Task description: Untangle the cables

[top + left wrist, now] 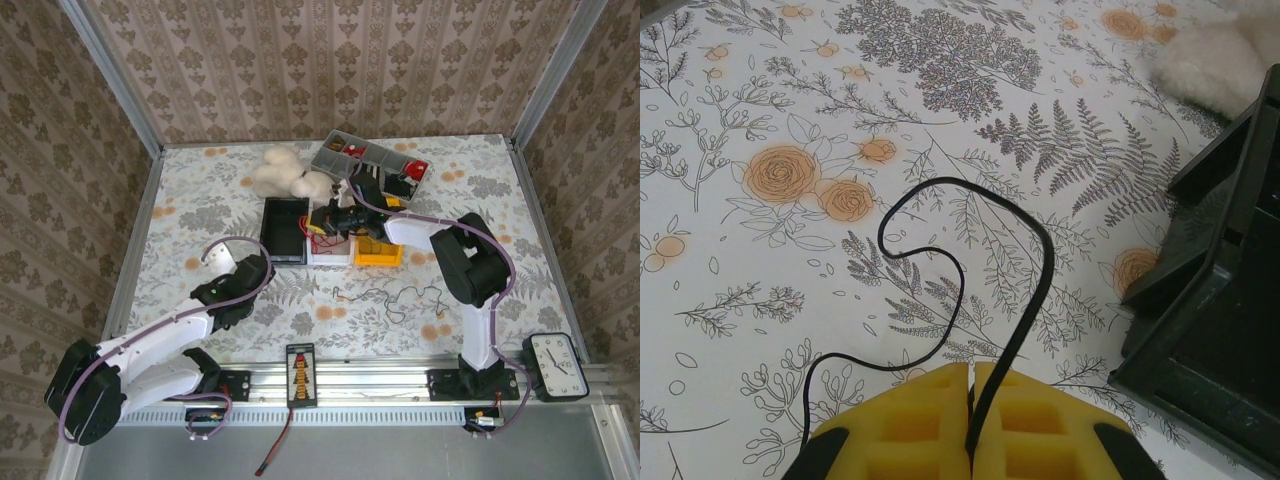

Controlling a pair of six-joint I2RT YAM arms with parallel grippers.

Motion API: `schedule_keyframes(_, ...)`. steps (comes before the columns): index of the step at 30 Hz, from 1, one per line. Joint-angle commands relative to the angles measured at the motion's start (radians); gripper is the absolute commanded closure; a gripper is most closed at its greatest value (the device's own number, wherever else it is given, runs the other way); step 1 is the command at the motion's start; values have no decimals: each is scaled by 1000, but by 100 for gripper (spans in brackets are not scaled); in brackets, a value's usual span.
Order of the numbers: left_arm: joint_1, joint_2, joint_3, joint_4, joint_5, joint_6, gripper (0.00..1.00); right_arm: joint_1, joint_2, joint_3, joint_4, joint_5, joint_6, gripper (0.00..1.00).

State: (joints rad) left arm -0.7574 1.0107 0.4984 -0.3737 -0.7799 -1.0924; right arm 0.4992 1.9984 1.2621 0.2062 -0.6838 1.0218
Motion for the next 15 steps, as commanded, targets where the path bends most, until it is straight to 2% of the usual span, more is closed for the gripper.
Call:
schedule_keyframes(1, 2, -1, 23, -5, 10, 8, 100, -8, -60, 82, -329, 147, -182, 94)
schedule_keyframes(5, 2, 7, 25, -2, 10, 9, 100, -16, -67, 119, -461, 232, -247, 94)
schedule_keyframes(10, 1, 19, 32, -1, 11, 11, 100, -18, -72, 131, -499, 256, -261, 92)
schedule_keyframes(15, 1, 19, 29, -1, 10, 12, 100, -17, -96, 140, -583, 361, -303, 92)
